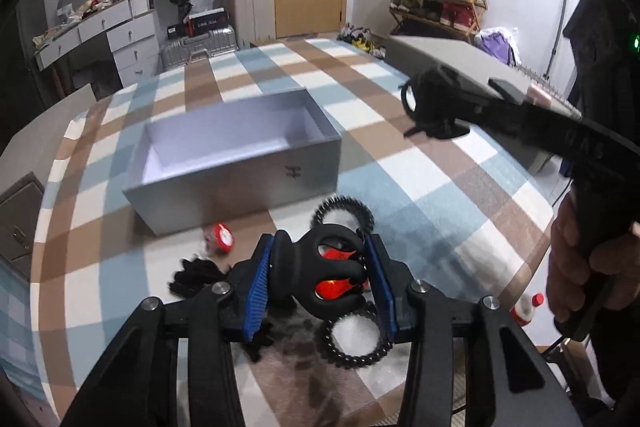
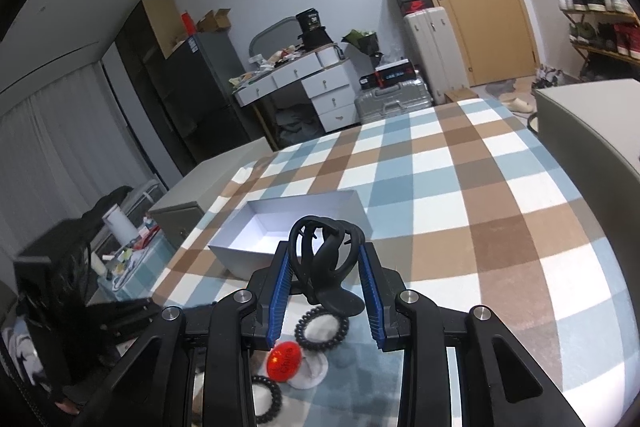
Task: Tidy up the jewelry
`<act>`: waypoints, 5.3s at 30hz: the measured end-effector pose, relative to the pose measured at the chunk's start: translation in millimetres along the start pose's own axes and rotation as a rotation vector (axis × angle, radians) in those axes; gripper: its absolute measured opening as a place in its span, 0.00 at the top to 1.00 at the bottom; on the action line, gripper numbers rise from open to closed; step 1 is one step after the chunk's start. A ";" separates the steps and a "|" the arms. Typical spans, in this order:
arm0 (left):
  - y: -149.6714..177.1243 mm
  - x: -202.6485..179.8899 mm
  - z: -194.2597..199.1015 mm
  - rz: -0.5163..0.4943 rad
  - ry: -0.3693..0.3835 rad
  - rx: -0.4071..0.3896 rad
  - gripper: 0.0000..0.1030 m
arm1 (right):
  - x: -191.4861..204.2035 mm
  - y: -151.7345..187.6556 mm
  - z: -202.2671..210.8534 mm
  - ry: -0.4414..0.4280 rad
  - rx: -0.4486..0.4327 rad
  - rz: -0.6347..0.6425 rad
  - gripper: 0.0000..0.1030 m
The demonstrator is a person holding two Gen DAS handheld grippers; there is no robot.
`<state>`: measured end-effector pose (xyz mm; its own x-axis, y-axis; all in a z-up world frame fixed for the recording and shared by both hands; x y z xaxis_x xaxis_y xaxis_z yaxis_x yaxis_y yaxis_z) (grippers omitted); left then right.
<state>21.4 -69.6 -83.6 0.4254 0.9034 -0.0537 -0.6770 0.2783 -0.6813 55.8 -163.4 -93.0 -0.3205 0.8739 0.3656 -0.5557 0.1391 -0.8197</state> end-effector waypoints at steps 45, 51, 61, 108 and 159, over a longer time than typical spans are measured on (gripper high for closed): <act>-60.8 110.4 -66.2 0.266 0.083 0.011 0.62 | 24.4 -26.5 -150.9 -0.049 0.266 0.106 0.69; -63.6 111.0 -71.2 0.254 0.076 0.024 0.62 | 27.8 -27.3 -155.6 -0.044 0.282 0.112 0.68; -66.9 113.9 -64.7 0.266 0.128 0.030 0.49 | 30.2 -35.0 -148.5 -0.029 0.240 0.104 0.37; -4.1 97.2 39.0 0.251 -0.070 -0.199 0.17 | 52.5 0.2 10.5 0.046 -0.007 0.123 0.00; 48.9 114.6 11.4 0.305 -0.210 -0.089 0.03 | 62.0 61.8 -85.1 -0.076 0.279 0.092 0.82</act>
<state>30.2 51.2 -114.7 0.0741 0.9901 -0.1195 -0.6948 -0.0347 -0.7183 66.9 -61.0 -158.6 -0.4296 0.8382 0.3358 -0.7076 -0.0815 -0.7019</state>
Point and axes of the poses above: each gripper's, at about its wrist camera, not at the fingertips, and z roughly against the way its jaws point, x to its left, y to its underside, the point moved 4 cm from there along -z, roughly the way its jaws point
